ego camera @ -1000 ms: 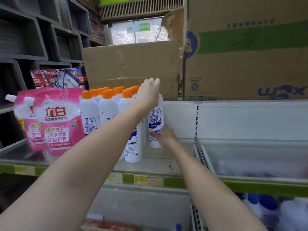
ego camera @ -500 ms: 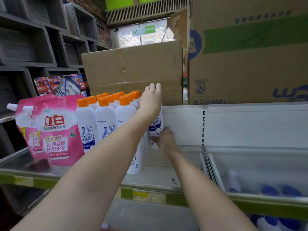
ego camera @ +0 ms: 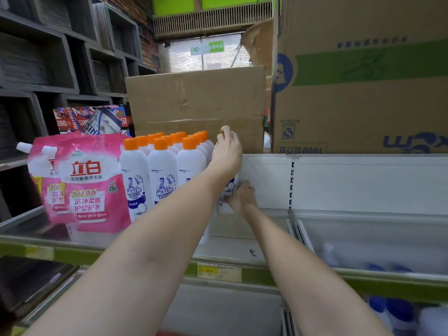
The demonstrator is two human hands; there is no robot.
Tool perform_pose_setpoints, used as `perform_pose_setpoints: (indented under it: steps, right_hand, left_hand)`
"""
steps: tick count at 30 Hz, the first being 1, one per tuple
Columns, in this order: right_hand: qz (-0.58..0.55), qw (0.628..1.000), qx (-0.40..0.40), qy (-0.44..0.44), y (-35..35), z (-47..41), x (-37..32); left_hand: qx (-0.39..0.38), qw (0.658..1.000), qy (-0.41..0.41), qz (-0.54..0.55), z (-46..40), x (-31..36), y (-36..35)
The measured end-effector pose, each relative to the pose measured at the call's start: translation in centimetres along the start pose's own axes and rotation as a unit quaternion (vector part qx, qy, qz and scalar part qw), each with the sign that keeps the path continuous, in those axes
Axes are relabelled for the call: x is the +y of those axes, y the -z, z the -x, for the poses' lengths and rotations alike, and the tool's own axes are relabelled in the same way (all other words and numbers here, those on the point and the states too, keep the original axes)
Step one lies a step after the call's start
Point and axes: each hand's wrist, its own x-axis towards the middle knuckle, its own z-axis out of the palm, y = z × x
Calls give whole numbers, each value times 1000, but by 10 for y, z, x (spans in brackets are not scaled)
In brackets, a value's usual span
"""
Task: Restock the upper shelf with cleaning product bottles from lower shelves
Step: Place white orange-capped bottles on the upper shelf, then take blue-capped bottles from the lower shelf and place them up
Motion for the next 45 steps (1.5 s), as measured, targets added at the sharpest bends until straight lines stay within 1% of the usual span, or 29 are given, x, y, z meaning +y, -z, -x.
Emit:
perform_pose_setpoints:
  steps: [2,5,8,10,18,22,25,29,34,39,41,45]
  right_hand:
    - [28,1000,14,0,5,5,-2]
    - [73,997,16,3,16,18,3]
    - [91,995,33,12,27,37,12]
    - [89,994,63,12,34,54,16]
    - [120,981,155,0,73,144,36]
    - [152,967,201,-21,95,199,48]
    - [181,959,214,-50,112,235,64]
    - [204,950,214,-99,123,280,99]
    - [187,956,179,-139,115,315,151]
    - [140,965,140,-172,101,319,210]
    - [128,966,130,-181,101,315,234]
    - [99,966,119,-205,113,301,278]
  left_hand:
    - [-1,1000,-7,-9,5,1,-2]
    - [-3,999,-47,-16,17,2,2]
    - [-43,994,-65,70,39,0,6]
    - [-58,988,-82,118,57,-3,9]
    - [-62,975,-143,160,126,5,16]
    - [-102,961,-166,198,160,20,19]
    - [-130,945,-166,248,191,36,19]
    - [-176,918,-177,307,239,51,12]
    - [-257,890,-165,338,288,61,-21]
    - [-321,869,-144,348,320,84,-65]
    - [-331,865,-118,359,327,100,-80]
    - [-369,843,-69,384,333,143,-109]
